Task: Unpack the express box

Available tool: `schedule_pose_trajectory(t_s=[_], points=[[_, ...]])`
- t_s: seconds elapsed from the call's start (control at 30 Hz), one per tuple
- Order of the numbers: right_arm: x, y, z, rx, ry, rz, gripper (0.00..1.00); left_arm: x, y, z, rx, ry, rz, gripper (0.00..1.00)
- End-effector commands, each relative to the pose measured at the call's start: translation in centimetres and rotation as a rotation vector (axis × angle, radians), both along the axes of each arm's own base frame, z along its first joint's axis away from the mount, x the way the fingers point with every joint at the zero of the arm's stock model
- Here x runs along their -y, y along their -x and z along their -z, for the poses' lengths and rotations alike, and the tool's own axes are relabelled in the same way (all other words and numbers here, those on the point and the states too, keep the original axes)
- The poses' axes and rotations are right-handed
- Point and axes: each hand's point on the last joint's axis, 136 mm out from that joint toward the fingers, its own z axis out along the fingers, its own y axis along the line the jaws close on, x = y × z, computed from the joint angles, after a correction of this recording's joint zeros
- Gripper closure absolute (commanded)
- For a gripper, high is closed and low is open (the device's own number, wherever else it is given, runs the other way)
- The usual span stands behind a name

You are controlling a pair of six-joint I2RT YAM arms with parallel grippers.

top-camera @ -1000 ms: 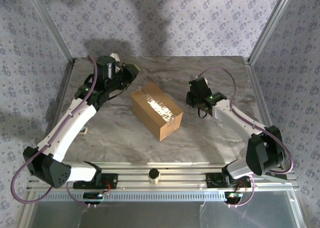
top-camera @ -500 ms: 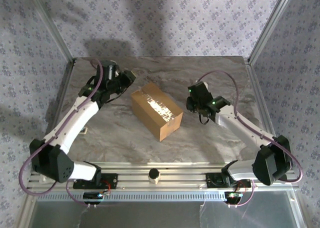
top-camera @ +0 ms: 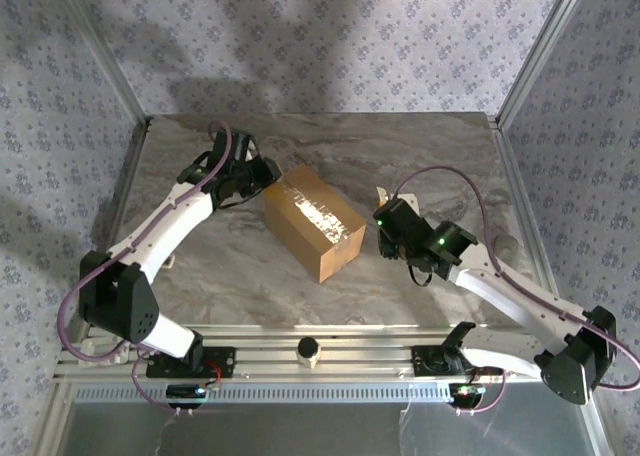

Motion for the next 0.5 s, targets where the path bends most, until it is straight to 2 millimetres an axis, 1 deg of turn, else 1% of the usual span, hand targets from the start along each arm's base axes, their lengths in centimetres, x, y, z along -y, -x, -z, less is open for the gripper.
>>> schedule_pose_trajectory(t_s=[0.0, 0.17, 0.23, 0.33, 0.47], points=[[0.8, 1.7, -0.3, -0.006, 0.038, -0.006, 1.0, 0.4, 0.0, -1.7, 0.054, -0.051, 0.036, 0.74], [0.6, 3.8, -0.6, -0.015, 0.063, -0.042, 1.0, 0.6, 0.0, -2.0, 0.065, -0.08, 0.039, 0.74], [0.1, 4.6, -0.6, -0.014, 0.058, -0.067, 1.0, 0.7, -0.1, -2.0, 0.068, -0.082, 0.038, 0.74], [-0.5, 5.6, -0.9, 0.018, 0.055, -0.085, 1.0, 0.6, -0.2, -2.3, 0.077, -0.085, 0.027, 0.74], [-0.7, 6.7, -1.1, 0.045, 0.08, -0.116, 1.0, 0.5, -0.5, -2.2, 0.082, -0.091, 0.02, 0.74]])
